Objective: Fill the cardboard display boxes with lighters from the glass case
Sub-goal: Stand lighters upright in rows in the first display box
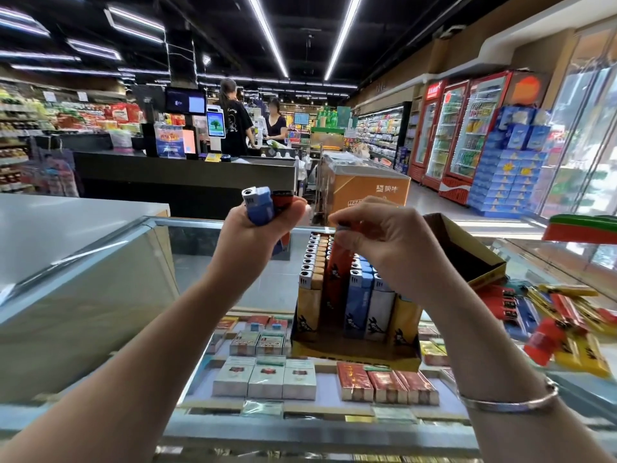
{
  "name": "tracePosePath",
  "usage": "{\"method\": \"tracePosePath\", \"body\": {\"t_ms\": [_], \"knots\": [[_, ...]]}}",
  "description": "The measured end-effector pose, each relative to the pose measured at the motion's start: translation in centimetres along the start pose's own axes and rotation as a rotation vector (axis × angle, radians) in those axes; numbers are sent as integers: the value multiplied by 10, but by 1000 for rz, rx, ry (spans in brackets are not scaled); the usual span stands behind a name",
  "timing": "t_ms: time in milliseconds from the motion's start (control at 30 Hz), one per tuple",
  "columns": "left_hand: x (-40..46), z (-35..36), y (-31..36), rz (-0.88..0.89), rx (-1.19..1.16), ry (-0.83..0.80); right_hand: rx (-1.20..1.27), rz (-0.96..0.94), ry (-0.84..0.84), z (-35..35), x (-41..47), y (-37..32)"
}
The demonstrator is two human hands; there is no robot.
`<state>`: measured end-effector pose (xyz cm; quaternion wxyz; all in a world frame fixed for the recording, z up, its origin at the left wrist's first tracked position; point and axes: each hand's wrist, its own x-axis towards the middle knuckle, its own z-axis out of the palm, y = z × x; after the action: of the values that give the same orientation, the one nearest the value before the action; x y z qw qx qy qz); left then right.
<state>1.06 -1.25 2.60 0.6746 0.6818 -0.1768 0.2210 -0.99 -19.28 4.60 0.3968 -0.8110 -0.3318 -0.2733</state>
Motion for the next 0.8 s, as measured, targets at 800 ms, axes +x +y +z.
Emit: {"method": "tracePosePath", "body": {"t_ms": [800], "knots": [[5,-6,-9,-23,-63,78,-490,10,-323,12,-1,-1]]}}
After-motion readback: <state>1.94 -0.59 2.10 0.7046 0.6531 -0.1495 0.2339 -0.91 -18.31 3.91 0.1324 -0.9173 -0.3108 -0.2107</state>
